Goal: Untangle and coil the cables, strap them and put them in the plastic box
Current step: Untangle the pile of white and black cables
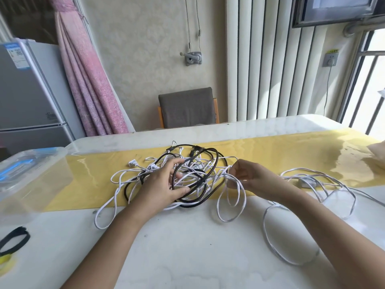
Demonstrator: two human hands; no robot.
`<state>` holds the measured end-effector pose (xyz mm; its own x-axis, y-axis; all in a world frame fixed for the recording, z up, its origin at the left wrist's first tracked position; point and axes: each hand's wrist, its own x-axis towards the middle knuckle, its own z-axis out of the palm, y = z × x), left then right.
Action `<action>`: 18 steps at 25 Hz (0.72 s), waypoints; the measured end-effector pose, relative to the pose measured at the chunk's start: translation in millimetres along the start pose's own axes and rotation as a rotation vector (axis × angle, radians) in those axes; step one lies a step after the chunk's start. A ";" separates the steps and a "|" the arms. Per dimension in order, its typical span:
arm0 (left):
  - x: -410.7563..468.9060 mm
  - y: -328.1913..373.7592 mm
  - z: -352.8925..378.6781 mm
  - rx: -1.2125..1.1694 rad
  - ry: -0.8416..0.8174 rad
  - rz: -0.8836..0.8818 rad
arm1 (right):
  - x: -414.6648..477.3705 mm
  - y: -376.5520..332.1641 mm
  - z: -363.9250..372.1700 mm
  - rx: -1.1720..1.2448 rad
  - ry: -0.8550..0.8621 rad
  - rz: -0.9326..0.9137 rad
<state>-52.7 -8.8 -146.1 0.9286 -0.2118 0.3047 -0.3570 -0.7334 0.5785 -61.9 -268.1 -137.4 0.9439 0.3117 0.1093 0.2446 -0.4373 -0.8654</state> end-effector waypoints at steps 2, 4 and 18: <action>1.1 2.0 2.7 0.133 0.014 0.126 | -0.4 -4.3 4.7 -0.235 0.023 -0.060; 3.8 3.8 5.9 0.180 0.000 0.233 | -1.0 -12.0 6.9 -0.292 0.045 -0.076; 38.8 5.8 26.7 0.170 0.187 0.118 | -6.6 -25.6 4.3 -0.683 0.277 -0.224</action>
<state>-16.1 -38.5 -151.1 0.8413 -0.1905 0.5058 -0.4245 -0.8122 0.4003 -75.4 -255.3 -118.0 0.8548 0.2708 0.4427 0.4341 -0.8407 -0.3238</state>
